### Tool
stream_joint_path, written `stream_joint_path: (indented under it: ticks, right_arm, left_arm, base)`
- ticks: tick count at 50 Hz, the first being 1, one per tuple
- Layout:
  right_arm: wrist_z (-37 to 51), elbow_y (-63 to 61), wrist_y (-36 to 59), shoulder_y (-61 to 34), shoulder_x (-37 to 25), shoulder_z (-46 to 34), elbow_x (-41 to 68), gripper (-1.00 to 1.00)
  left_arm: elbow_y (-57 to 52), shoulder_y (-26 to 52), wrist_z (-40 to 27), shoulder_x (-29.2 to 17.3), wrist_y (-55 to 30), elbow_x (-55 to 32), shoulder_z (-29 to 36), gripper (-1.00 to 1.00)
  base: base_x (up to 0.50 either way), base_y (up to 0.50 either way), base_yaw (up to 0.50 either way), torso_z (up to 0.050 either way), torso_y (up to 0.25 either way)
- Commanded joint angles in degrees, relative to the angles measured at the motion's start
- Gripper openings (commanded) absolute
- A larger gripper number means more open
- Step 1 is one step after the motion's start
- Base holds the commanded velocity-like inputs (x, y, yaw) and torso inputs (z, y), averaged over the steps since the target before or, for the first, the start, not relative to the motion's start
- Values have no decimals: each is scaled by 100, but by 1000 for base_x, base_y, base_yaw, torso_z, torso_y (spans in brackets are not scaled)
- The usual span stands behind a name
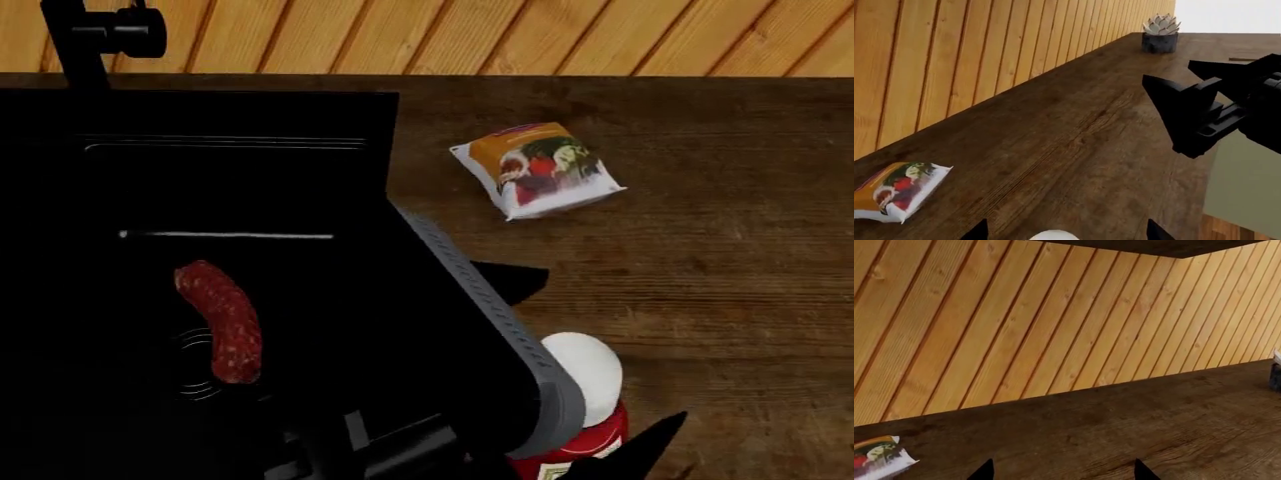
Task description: Pick the ketchup from the counter and place it in the sink
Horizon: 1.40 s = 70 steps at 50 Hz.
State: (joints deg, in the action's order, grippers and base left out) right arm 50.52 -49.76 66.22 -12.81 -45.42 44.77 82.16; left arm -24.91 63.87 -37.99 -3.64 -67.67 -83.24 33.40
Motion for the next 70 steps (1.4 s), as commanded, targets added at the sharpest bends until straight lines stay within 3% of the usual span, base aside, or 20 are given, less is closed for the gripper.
stream_joint_path:
  ticks: [1,34,35,51,59,61,63,70]
  right_arm:
    - [-88,12,-40,29,61,-99,-147,100]
    - [-185,152,-154,-83,112,-539,-471,100]
    - [-188,161,-159,-91,117,-562,-486,100]
    - [-288,209,-234,-58,159,-688,-650,100]
    - [-337,226,-273,-41,153,-692,-679,100]
    - [-343,236,-279,-60,144,-721,-694,100]
    - [-335,245,-282,-75,134,-731,-686,100]
    - [-353,268,-313,-87,137,-765,-702,100]
  left_arm:
    - [178,-113,117,-120,137,155,287,100]
    - [424,-311,393,-370,462,216,587,100]
    - [402,-297,336,-372,460,206,582,-100]
    - [116,30,94,-550,271,94,707,-100]
    - [506,682,-623,-850,305,-847,-18,-100]
    - [453,937,-470,-1012,280,-625,-87,-100]
    - [685,1057,-849,-1092,347,-1053,-316,-100]
    - [1051,1653,-835,-1589,376,-1068,-746,-100]
  base:
    - [0,0,0,0,0]
    - [0,0,0,0,0]
    - [0,0,0,0,0]
    - [0,0,0,0,0]
    - [0,0,0,0,1]
    - [0,0,0,0,0]
    - [0,0,1,0,0]
    - [0,0,0,0,0]
